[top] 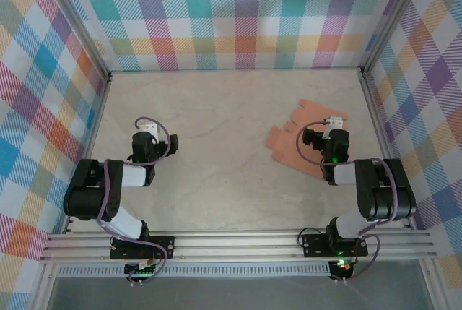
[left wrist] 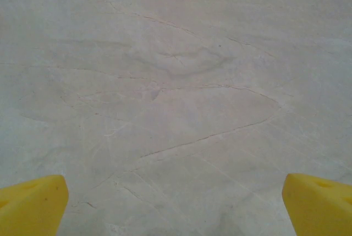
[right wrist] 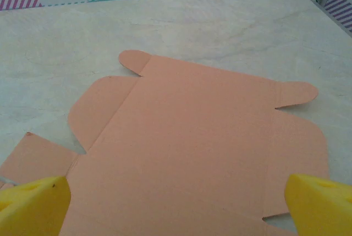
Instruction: Fold the paper box
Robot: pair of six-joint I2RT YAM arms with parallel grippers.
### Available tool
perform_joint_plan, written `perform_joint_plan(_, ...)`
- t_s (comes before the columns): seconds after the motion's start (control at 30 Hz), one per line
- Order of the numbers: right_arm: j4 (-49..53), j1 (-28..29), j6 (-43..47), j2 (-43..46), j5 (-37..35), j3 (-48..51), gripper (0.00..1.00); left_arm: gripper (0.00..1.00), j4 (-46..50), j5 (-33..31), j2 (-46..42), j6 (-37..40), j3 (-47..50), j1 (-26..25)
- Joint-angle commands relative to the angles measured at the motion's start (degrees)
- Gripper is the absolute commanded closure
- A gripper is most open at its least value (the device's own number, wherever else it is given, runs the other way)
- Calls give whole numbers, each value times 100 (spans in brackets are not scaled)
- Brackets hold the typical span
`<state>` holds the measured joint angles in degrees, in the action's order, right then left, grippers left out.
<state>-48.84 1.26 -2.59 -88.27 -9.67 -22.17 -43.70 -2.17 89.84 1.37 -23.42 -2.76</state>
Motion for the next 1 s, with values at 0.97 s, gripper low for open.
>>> perform_joint_plan(0.97, -169, 47, 26, 540, 188, 238, 0, 0, 1443, -321, -1040, 445, -573, -500)
